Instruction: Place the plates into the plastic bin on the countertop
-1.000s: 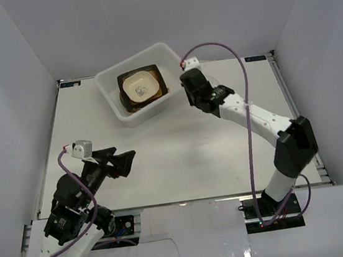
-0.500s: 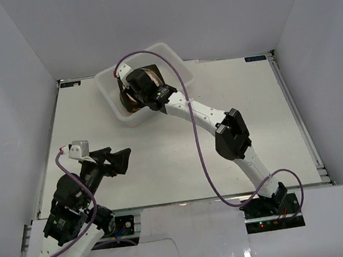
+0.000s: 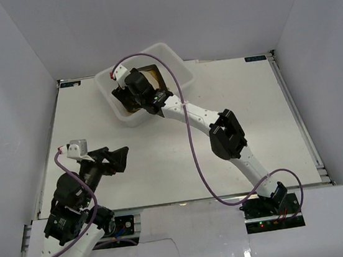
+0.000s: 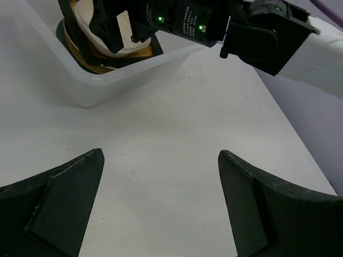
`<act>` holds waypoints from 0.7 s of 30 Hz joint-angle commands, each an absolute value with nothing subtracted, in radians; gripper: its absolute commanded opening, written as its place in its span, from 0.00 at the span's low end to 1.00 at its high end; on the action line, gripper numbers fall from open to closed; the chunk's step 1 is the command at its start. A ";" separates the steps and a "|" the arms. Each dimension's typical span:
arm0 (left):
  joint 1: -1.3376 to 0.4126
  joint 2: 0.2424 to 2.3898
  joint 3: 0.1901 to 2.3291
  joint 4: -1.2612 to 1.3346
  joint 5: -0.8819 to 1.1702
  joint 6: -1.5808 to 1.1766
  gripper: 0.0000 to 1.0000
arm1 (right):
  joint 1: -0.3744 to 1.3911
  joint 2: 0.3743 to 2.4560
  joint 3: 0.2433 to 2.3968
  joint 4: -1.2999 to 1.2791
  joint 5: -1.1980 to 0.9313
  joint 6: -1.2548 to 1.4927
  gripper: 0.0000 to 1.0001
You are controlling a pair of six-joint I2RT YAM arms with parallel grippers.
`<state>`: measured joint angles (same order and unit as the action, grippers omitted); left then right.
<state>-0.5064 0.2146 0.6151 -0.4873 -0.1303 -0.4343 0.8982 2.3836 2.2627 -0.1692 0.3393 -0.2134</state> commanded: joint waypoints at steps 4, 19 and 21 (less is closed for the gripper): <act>-0.471 0.253 0.643 -0.494 -0.123 -0.431 0.98 | 0.902 2.246 2.249 -0.086 0.336 -0.187 0.93; -0.436 0.285 0.624 -0.425 0.061 -0.382 0.98 | 0.913 0.972 0.734 0.226 0.357 0.185 0.90; -0.436 0.297 0.634 -0.422 0.064 -0.380 0.98 | 0.914 0.846 0.612 0.137 0.417 0.250 0.90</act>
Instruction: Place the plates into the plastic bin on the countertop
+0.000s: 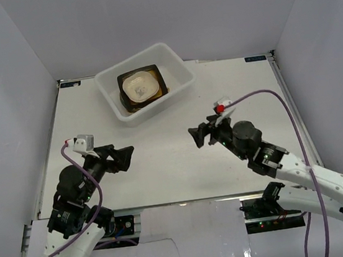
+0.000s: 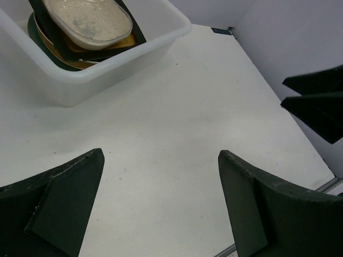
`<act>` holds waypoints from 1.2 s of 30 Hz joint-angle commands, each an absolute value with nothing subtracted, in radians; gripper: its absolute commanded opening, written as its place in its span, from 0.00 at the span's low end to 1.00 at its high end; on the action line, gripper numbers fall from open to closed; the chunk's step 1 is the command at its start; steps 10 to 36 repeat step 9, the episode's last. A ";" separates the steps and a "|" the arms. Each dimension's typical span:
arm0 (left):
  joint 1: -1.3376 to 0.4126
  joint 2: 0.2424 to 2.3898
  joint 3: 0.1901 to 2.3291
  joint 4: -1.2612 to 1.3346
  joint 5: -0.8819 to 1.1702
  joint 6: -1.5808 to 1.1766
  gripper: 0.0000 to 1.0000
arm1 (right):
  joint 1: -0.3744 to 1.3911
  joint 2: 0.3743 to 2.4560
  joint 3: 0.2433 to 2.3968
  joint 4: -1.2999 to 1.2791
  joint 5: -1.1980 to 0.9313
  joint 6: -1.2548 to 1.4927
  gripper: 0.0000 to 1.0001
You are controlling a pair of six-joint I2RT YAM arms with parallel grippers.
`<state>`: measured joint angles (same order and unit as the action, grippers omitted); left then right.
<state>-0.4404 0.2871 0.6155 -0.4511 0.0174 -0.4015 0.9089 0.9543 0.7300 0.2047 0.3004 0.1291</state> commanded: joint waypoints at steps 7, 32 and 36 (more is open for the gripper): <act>-0.436 0.314 0.644 -0.400 0.106 -0.393 0.98 | 0.914 0.347 0.301 0.057 0.463 0.350 0.90; -0.436 0.327 0.656 -0.374 0.098 -0.402 0.98 | 0.914 0.315 0.310 0.043 0.443 0.338 0.90; -0.436 0.327 0.656 -0.374 0.098 -0.402 0.98 | 0.914 0.315 0.310 0.043 0.443 0.338 0.90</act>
